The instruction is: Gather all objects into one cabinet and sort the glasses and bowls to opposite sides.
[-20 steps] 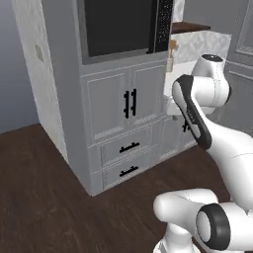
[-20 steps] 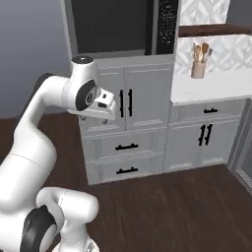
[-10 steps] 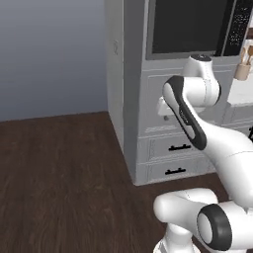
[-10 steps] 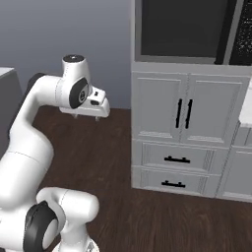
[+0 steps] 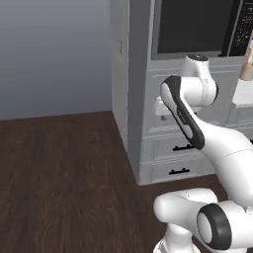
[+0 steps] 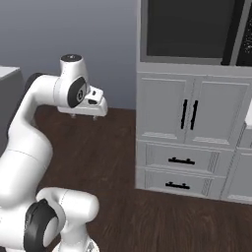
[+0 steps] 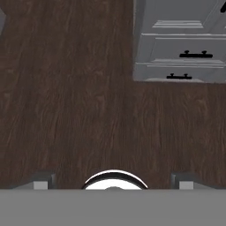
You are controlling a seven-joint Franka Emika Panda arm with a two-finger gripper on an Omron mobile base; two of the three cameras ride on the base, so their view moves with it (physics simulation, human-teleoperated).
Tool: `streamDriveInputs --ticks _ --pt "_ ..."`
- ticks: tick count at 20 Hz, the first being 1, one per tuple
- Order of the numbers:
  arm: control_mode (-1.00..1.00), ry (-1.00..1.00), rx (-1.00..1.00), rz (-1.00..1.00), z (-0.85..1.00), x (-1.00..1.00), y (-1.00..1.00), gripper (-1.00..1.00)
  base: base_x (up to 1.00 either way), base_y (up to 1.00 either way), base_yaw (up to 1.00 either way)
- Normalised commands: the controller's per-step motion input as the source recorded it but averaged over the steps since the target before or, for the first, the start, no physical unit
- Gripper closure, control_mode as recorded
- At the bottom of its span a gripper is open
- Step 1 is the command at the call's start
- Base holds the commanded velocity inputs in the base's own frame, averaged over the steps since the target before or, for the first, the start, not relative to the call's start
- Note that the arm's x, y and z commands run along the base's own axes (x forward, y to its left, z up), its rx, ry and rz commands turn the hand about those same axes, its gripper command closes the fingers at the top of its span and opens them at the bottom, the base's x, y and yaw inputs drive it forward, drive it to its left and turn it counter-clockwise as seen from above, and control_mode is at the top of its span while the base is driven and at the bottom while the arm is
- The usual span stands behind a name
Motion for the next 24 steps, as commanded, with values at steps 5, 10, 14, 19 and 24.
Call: streamDriveInputs --ticks 5,10,14,19,24 --pt "1.00 0.00 0.00 0.00 0.00 0.00 0.00 -1.00 0.12 0.57 0.58" --pt "1.00 0.00 0.00 0.00 0.00 0.00 0.00 -1.00 0.00 0.04 0.93" --pt "1.00 0.00 0.00 0.00 0.00 0.00 0.00 -1.00 0.06 0.00 0.91" --pt "1.00 0.00 0.00 0.00 0.00 0.00 0.00 -1.00 0.54 0.00 0.75" --pt "1.00 0.00 0.00 0.00 0.00 0.00 0.00 -1.00 0.69 0.00 0.72"
